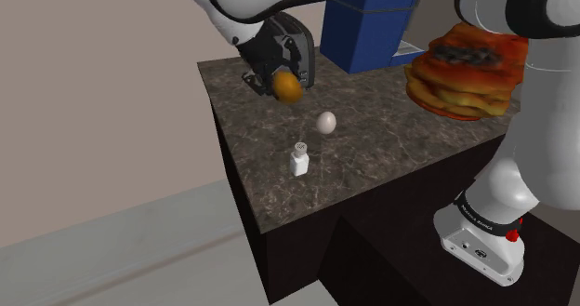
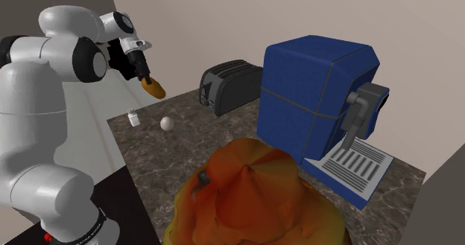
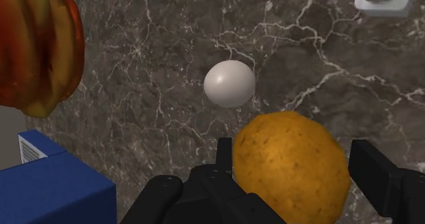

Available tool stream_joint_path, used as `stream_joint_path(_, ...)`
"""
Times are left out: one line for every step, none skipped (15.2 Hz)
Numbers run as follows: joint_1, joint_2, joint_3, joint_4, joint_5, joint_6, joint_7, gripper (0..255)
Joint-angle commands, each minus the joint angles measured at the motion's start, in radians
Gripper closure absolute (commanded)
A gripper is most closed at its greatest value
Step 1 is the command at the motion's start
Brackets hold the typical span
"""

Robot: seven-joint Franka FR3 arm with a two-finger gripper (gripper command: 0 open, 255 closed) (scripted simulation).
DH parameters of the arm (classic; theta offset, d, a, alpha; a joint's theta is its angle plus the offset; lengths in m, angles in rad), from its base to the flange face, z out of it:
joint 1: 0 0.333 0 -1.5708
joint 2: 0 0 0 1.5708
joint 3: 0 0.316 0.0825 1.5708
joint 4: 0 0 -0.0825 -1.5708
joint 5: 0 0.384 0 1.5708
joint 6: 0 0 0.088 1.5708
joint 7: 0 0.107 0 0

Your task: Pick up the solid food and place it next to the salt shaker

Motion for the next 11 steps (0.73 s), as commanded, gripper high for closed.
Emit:
stream_joint_path(0.048, 0.074, 0.004, 0.115, -0.011, -0.053, 0.025, 255)
stream_joint_path(0.076, 0.114, 0.004, 0.179, -0.017, -0.081, 0.035, 255)
stream_joint_path(0.106, 0.159, 0.003, 0.252, -0.025, -0.113, 0.043, 255)
stream_joint_path(0.139, 0.209, 0.0, 0.336, -0.035, -0.149, 0.048, 255)
stream_joint_path(0.177, 0.269, -0.006, 0.44, -0.048, -0.192, 0.046, 255)
stream_joint_path(0.407, 0.467, -0.435, 0.817, 0.18, -0.315, -0.083, 255)
stream_joint_path(0.312, 0.407, -0.167, 0.69, 0.011, -0.273, -0.005, 255)
stream_joint_path(0.311, 0.377, -0.188, 0.625, 0.036, -0.237, 0.004, 255)
stream_joint_path(0.303, 0.358, -0.182, 0.578, 0.04, -0.211, 0.015, 255)
stream_joint_path(0.297, 0.344, -0.178, 0.539, 0.044, -0.188, 0.024, 255)
stream_joint_path(0.291, 0.333, -0.175, 0.505, 0.047, -0.167, 0.032, 255)
